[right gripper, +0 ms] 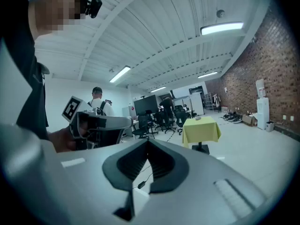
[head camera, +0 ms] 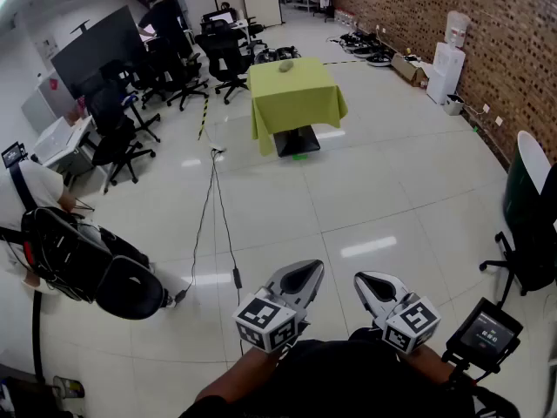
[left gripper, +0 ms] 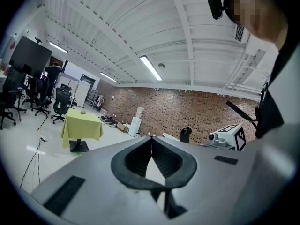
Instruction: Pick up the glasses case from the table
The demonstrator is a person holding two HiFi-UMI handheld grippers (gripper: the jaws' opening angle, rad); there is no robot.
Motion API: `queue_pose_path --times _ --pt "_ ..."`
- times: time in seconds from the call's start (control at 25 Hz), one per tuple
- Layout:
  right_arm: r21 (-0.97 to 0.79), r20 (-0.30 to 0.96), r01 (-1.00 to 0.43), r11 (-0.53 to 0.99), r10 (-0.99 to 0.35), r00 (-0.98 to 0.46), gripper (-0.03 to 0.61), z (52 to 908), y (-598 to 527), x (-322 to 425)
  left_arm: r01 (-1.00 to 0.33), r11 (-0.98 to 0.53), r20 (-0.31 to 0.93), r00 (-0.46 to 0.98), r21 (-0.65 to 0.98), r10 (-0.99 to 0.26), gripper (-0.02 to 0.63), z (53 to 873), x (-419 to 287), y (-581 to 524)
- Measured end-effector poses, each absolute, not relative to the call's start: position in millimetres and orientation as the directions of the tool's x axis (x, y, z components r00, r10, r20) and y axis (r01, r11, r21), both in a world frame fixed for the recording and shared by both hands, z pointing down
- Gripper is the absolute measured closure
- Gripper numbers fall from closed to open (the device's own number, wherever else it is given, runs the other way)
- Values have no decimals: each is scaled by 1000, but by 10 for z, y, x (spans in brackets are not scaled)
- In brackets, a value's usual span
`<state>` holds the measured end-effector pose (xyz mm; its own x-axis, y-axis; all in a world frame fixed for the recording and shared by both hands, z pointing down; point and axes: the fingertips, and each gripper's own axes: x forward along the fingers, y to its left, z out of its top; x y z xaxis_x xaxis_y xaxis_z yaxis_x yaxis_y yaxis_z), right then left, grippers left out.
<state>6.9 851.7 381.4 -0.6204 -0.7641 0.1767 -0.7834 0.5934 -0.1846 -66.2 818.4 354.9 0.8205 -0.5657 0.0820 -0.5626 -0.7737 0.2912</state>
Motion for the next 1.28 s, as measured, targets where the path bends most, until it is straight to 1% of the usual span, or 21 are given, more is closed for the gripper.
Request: queue_pose_path --times 0.2,0.44,0.68,0.92,1.08,1.28 --pt "-183 172 -785 592 -767 -619 577 3824 8492 104 -568 -765 93 817 302 -570 607 3592 -668 8165" --pt "-185 169 -788 587 -771 -614 577 3850 8513 80 -567 -782 102 821 259 -562 607 3628 -692 8185" --pt "-178 176 -787 590 -768 -616 577 3829 8488 78 -559 -786 96 826 262 -555 607 3592 -682 8157" --pt "-175 177 -791 587 -771 -612 577 3807 8474 86 -545 -801 80 836 248 -543 607 3528 -656 8170" --pt "-202 183 -786 584 -766 -616 577 3833 8466 -28 -526 -816 53 847 241 -530 607 3468 -755 8224" --pt "-184 185 -775 604 -753 -631 577 3809 8435 -157 -519 -824 31 849 228 -527 607 3465 -851 8244"
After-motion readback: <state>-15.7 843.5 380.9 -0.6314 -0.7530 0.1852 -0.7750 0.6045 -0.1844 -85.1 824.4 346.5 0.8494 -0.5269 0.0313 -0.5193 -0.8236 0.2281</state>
